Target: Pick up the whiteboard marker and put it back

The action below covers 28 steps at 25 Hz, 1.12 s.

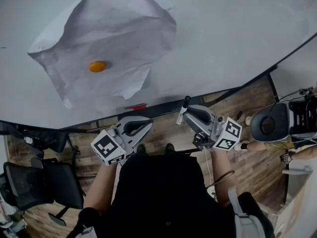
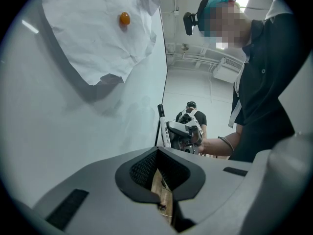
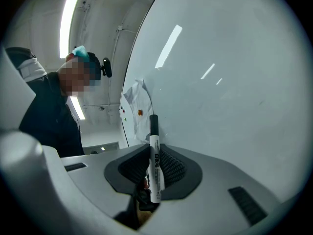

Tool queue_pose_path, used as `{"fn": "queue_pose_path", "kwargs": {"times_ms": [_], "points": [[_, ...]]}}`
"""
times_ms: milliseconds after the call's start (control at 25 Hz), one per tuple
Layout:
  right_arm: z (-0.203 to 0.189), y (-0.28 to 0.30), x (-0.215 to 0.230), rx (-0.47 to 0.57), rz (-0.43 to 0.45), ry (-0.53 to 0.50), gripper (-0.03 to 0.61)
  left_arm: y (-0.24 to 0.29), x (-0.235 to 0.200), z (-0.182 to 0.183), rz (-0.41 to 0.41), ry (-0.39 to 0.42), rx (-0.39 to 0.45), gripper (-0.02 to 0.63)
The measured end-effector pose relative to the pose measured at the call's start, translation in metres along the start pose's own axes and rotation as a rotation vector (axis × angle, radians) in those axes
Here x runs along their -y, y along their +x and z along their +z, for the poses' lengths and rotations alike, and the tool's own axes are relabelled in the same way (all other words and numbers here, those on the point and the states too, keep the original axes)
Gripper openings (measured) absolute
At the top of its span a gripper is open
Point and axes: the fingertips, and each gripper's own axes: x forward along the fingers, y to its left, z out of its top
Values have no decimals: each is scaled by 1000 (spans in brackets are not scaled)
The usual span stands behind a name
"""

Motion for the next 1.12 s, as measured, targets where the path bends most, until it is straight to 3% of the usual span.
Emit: {"fn": "queue_pose_path", "kwargs": {"times_ms": [560, 1120], "points": [[-3, 8, 1, -15, 13, -3, 72, -5, -4, -2, 11, -14, -8, 12], [-45, 41, 28, -289, -36, -208, 72, -22, -25, -11, 87, -69, 15, 12]]}}
